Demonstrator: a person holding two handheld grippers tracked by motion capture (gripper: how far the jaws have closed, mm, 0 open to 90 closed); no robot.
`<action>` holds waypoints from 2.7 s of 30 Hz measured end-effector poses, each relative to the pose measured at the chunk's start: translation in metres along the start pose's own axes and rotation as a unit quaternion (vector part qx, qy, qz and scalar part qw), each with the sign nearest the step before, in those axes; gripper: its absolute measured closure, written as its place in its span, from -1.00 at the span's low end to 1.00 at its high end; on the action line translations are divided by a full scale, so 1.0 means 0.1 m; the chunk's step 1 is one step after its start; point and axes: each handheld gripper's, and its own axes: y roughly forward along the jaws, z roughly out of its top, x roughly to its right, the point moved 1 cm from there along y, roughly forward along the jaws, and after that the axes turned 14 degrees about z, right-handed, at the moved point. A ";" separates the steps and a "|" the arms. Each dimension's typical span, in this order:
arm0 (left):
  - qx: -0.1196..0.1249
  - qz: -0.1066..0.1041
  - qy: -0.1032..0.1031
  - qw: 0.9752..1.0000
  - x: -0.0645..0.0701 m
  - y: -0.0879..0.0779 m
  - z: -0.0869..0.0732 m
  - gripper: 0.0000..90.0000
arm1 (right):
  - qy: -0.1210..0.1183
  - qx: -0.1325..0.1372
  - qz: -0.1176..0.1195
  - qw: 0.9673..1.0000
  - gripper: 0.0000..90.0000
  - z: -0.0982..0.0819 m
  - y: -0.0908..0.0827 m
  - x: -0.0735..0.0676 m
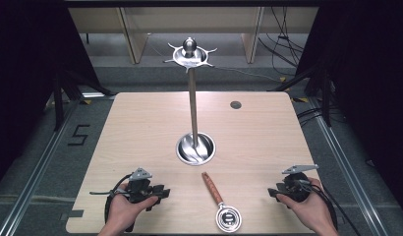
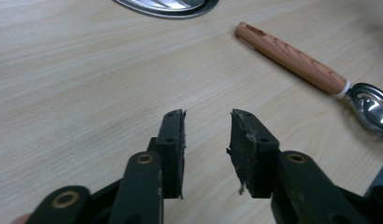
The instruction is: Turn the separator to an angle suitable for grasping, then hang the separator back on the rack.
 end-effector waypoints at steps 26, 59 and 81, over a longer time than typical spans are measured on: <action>-0.124 0.022 0.157 0.980 0.78 0.76 0.63 0.99 | 0.017 0.020 0.037 0.999 0.17 0.02 -0.07 0.06; -0.109 0.009 0.140 0.984 1.14 0.96 0.85 0.41 | 0.036 0.036 0.026 0.998 0.11 -0.03 -0.10 0.09; -0.152 0.051 0.048 0.986 1.31 0.96 1.08 -0.18 | 0.042 0.026 0.042 0.998 0.08 -0.02 -0.15 0.15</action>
